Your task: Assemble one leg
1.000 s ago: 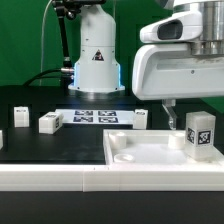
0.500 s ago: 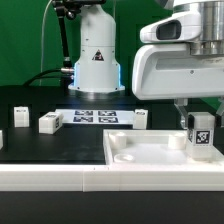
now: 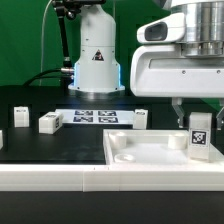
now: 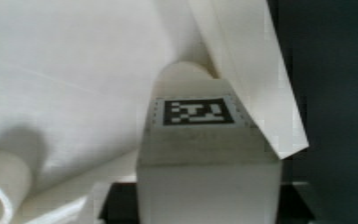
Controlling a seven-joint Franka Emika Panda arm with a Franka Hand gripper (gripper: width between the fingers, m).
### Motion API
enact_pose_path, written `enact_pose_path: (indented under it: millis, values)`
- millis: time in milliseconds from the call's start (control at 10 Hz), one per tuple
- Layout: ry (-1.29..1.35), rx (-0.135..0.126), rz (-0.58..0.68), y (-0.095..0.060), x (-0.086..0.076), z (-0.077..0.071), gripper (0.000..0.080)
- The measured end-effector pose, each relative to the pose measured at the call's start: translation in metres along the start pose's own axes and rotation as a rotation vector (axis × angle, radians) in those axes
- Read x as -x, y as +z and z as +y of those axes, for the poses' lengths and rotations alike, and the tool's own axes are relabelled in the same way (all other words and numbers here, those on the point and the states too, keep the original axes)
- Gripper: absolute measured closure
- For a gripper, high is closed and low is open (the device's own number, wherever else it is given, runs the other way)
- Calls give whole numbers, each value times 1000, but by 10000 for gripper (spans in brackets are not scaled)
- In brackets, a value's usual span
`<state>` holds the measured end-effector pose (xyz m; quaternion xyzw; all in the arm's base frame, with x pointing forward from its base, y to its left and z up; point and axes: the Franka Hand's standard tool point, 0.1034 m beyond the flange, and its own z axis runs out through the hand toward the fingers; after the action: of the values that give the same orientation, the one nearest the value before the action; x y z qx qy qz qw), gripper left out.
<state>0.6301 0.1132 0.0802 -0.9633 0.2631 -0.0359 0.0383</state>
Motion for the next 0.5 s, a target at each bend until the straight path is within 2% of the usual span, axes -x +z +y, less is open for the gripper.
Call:
enact_pose_path:
  millis: [300, 500]
  values:
    - [324, 6, 1, 1, 0, 3, 507]
    - [525, 24, 4, 1, 1, 3, 507]
